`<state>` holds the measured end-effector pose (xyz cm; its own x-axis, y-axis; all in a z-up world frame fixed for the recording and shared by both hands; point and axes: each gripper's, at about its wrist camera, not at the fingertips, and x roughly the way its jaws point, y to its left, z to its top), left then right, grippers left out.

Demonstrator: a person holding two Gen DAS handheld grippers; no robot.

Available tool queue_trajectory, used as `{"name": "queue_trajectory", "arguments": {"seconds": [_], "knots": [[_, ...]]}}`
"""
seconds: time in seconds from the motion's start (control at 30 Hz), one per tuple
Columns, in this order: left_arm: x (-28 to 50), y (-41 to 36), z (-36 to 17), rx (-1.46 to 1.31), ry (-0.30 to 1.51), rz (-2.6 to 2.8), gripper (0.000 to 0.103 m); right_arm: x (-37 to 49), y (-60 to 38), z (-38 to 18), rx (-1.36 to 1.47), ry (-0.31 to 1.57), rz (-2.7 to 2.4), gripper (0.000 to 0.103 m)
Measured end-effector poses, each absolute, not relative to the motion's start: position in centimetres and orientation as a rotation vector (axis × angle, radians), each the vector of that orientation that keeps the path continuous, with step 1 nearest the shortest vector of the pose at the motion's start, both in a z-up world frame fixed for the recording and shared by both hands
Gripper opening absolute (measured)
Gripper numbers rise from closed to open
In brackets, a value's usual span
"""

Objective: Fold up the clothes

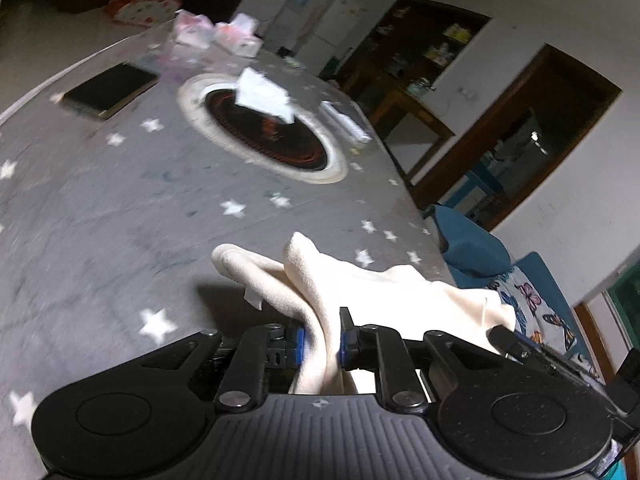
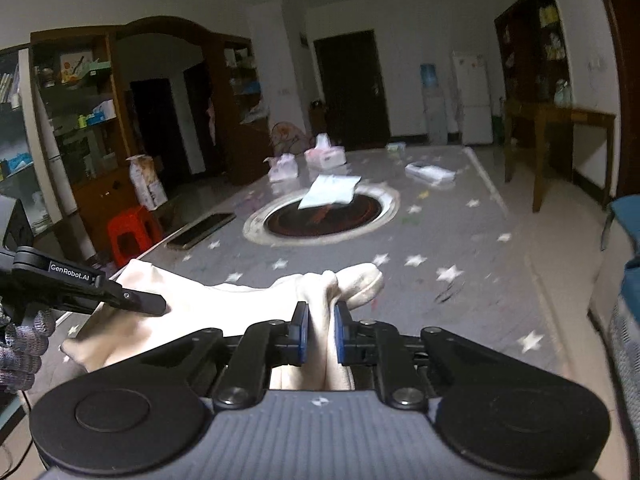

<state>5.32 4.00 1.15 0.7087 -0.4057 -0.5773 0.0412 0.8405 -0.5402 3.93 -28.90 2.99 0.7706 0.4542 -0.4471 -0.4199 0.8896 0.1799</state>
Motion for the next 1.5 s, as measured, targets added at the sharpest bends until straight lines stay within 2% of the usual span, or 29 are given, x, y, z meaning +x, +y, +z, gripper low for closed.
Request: {"name": "queue_trajectory", "arguments": {"seconds": [0.27,0.53,1.23,1.5], "knots": [[8.5,0.1,3.2,-0.446,0.727,-0.319,0.016,4.4,-31.0,5.3,0.037,0.436,0.399,0.012],[11.7,-3.3,3.2,-0.371,0.743,-0.336,0.016,6.0,-33.3,5.4,0.026,0.430,0.330,0.012],[15.4,-6.3,-0.5,-0.277,0.833,-0.314,0.017,9.6,-35.7,0.9,0.019,0.536,0.249,0.012],[15.7,-5.6,-1.7,-0.245,0.853,-0.270,0.025,11.1,-36.0,-1.1,0.017,0.604,0.223,0.013]]}}
